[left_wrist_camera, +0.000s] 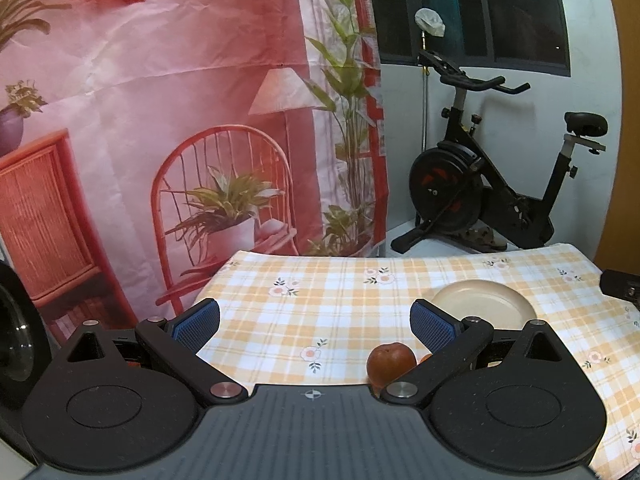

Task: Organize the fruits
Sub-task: 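Move the left tool toward the large red apple in the fruit cluster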

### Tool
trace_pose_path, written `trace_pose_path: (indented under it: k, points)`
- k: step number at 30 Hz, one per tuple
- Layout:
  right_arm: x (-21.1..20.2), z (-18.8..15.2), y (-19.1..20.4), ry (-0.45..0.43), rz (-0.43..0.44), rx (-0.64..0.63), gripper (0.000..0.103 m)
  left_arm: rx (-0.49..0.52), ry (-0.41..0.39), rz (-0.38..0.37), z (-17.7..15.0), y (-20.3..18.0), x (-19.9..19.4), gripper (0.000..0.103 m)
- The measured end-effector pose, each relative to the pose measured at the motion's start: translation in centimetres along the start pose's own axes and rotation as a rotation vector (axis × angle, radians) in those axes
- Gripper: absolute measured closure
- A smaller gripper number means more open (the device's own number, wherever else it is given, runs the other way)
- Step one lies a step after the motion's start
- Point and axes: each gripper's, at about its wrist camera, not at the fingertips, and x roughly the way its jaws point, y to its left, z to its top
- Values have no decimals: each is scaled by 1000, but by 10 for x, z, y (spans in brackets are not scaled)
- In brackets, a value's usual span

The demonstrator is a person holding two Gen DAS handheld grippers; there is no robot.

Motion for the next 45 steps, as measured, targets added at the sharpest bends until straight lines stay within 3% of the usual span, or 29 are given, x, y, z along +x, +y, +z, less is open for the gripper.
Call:
trace_pose_path:
  k: [9,15,22,27,34,39,45]
  points:
    - [45,-23,3,34,35,-44,0,-46,-7,-78,-17,1,23,7]
    - [57,-47,-3,25,54,28,0,-101,26,-126,-30,3,40,8]
    - [63,-69,-7,117,65,-3,0,-68,66,-156,-43,-5,52,11]
    - [63,-80,-6,158,52,-19,0,-104,75,-204,-56,-6,56,11]
    - [63,-92,-10,204,66,-34,3,-33,101,-198,-63,-22,57,11]
    - [66,-98,-13,242,61,-77,8,-25,135,-250,-63,-28,63,11]
    - [69,-109,-15,290,98,-112,13,14,179,-234,-66,-40,74,13]
